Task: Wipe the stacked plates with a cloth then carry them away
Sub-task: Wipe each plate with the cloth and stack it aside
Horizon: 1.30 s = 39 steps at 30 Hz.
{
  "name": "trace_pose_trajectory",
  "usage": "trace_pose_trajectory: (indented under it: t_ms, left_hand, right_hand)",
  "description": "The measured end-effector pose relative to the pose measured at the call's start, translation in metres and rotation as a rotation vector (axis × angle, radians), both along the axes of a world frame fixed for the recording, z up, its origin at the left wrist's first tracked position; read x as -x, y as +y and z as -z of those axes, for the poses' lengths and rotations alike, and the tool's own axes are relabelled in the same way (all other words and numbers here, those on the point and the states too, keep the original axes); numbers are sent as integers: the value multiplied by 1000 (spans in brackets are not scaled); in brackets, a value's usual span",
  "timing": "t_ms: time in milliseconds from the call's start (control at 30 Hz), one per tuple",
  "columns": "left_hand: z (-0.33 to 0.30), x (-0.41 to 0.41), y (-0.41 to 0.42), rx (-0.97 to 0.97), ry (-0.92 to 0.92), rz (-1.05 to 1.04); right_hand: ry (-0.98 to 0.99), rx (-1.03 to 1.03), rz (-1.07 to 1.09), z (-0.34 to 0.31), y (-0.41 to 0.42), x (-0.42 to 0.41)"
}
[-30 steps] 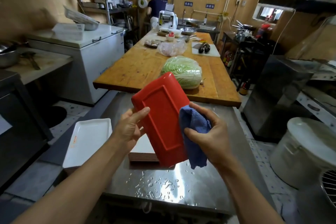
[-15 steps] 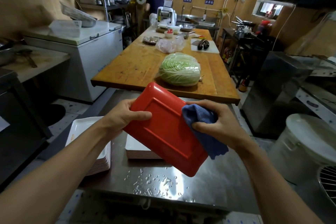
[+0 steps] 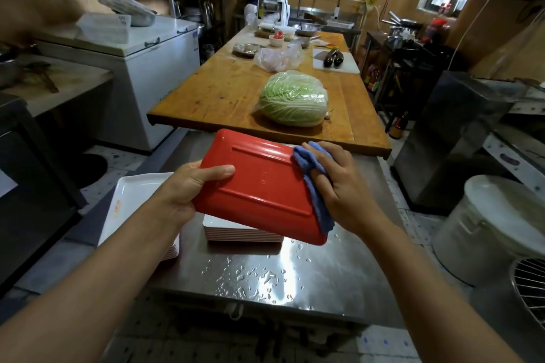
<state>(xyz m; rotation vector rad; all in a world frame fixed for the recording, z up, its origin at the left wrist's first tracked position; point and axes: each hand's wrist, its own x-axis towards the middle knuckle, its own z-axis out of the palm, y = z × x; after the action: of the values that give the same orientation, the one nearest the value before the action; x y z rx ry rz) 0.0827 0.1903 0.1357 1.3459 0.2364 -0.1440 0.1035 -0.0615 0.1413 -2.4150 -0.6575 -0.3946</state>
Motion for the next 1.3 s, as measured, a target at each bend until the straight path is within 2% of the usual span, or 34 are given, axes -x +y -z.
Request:
trace_pose_trajectory:
  t_ms: [167,267,433,600,733,867,1000,1100,1167,1300]
  left_hand:
    - [4,0,-10,138,222,-153]
    - [7,-1,-13,188,309,-217]
    - [8,4,-22,251,332,-262]
    - [13,9,-31,326,277,-285]
    - [24,11,-21,222,237,-393]
    - [36,16,0,112,183,-426]
    - [40,21,27,123,150,-476]
    - [43,26,52,148,113,-524]
    - [46,30,67,156,105,-536]
    - [50,39,89,179,103,-511]
  right_hand:
    - [48,-21,3,22,6,13]
    - [-1,12,-14,36,11,27]
    - [-156,70,47,52,32,37]
    - [-234,100,-28,62,86,46]
    - [-112,34,-118,57,118,48]
    - [-49,109,-173,43,137,30]
    - [-70,226,-186,35,155,9]
    - [-21,254,-108,43,156,-5]
    - [53,187,-72,50,155,-10]
    - [260,-116,-31,64,160,-13]
